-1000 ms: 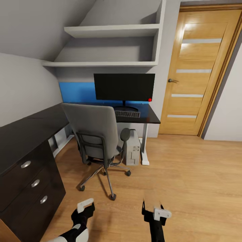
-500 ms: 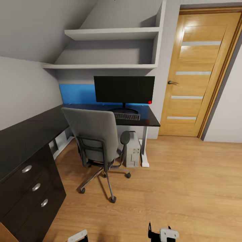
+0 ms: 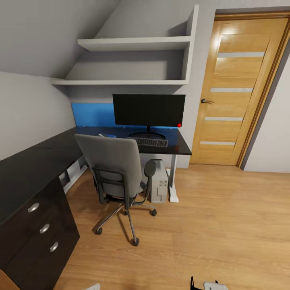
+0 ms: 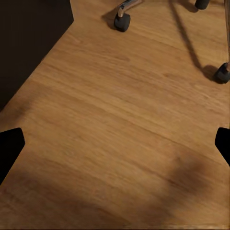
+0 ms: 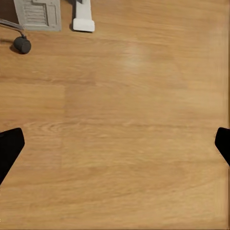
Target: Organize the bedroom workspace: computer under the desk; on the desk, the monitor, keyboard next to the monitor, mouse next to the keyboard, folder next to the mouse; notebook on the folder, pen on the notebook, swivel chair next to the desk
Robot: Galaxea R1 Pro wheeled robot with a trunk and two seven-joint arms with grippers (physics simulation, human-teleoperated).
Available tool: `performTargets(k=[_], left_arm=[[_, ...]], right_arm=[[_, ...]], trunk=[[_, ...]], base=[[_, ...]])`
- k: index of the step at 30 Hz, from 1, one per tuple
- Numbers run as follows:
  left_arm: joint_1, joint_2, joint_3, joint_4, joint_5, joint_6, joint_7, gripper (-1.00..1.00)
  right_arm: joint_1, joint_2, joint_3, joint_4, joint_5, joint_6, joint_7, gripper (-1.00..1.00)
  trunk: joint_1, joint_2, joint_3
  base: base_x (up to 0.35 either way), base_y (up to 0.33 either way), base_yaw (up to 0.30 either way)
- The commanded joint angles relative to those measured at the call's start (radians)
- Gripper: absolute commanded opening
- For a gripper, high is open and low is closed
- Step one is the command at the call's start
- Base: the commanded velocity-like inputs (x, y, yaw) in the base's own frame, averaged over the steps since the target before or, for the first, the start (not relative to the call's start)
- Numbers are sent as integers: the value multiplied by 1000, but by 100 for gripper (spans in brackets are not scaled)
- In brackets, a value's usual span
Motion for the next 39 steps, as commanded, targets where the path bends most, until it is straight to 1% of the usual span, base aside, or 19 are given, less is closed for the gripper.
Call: performTargets(k=[1, 7, 12, 21, 23, 25, 26, 30, 34, 39], left_arm=[[0, 0, -9, 0, -1, -1, 10, 100], [15, 5, -10, 0, -1, 0, 9, 100], [18, 7, -11, 0, -1, 2, 10, 100], [20, 9, -11, 0, 0, 8, 11, 100], [24, 10, -11, 0, 0, 18, 10, 100], [38, 14, -11, 0, 0, 44, 10, 100], [49, 23, -11, 0, -1, 78, 9, 100], [57, 41, -11, 0, -1, 118, 0, 100], [60, 48, -11, 0, -1, 131, -23, 100], [61, 49, -11, 0, -1, 136, -36, 100]], right_arm=[[-1, 0, 9, 2, -6, -3, -4, 100], [-1, -2, 9, 4, -6, -2, -2, 100], [-1, -5, 8, 4, -6, -3, -2, 100], [-1, -5, 9, 4, -6, -2, -2, 100], [-1, -5, 9, 4, -6, -2, -2, 100], [-1, -6, 8, 4, -6, -2, -2, 100], [0, -5, 8, 4, -6, -3, -2, 100], [-1, -5, 9, 4, -6, -2, -2, 100], [-1, -5, 8, 4, -6, -2, -2, 100], [-1, -5, 9, 4, -6, -2, -2, 100]], trunk=[[-4, 7, 2], [-27, 49, 21], [-46, 84, 37], [-81, 147, 65], [-88, 161, 71], [-96, 175, 77], [-100, 182, 81], [-115, 210, 93], [-131, 238, 106], [-150, 273, 121]], base=[[0, 0, 0], [0, 0, 0], [0, 0, 0], [0, 0, 0], [0, 0, 0], [0, 0, 0], [0, 0, 0], [0, 0, 0], [0, 0, 0], [0, 0, 0]])
